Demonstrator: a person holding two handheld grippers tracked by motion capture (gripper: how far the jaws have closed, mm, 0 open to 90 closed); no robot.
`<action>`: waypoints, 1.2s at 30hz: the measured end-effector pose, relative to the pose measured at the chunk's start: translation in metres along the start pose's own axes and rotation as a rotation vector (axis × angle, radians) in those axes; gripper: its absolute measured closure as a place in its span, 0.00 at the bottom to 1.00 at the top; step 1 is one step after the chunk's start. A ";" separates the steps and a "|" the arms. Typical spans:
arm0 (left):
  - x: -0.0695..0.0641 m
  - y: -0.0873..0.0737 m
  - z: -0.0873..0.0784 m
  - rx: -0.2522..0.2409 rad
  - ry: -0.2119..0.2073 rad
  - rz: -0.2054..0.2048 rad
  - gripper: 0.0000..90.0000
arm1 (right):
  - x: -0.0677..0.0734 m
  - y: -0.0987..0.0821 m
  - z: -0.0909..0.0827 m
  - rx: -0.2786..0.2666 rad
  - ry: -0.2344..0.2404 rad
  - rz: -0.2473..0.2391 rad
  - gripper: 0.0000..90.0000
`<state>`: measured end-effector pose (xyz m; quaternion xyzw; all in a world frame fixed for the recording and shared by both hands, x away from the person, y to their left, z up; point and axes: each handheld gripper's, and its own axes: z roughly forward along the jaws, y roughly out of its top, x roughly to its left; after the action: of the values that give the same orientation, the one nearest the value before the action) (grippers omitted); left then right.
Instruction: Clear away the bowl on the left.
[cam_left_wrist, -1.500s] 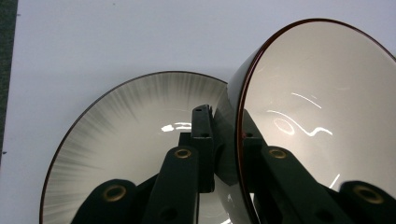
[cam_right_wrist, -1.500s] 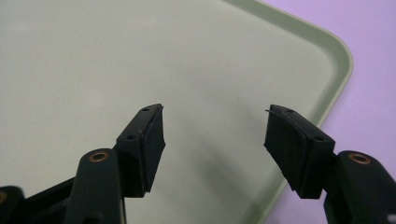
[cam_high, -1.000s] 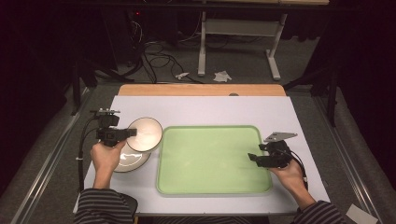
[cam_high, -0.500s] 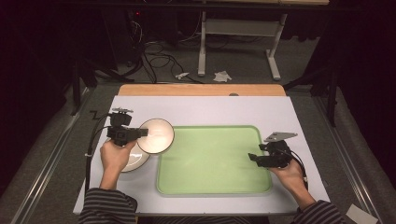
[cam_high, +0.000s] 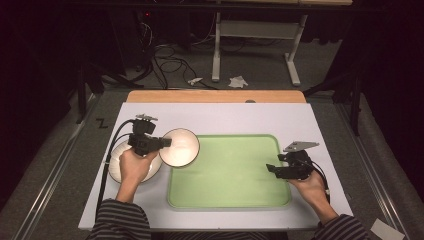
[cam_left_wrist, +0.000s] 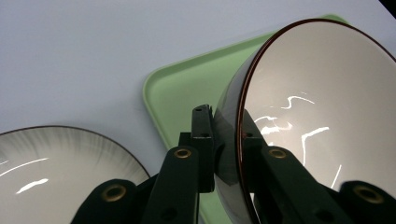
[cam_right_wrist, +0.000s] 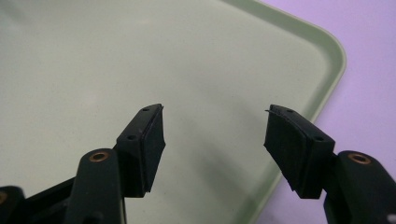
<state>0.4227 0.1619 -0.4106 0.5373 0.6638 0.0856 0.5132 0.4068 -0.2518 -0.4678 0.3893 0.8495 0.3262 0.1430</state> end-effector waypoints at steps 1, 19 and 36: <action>0.000 0.000 0.000 0.000 0.000 0.000 0.92 | 0.000 0.000 0.000 0.000 0.000 0.000 0.44; -0.031 -0.012 0.019 0.060 -0.069 0.034 0.92 | 0.000 0.000 -0.001 -0.003 -0.002 0.006 0.43; -0.055 -0.025 0.039 0.125 -0.111 0.077 0.92 | -0.001 0.000 -0.002 -0.008 -0.003 0.006 0.43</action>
<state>0.4316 0.0902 -0.4129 0.5973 0.6172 0.0339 0.5110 0.4067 -0.2534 -0.4666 0.3917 0.8468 0.3292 0.1449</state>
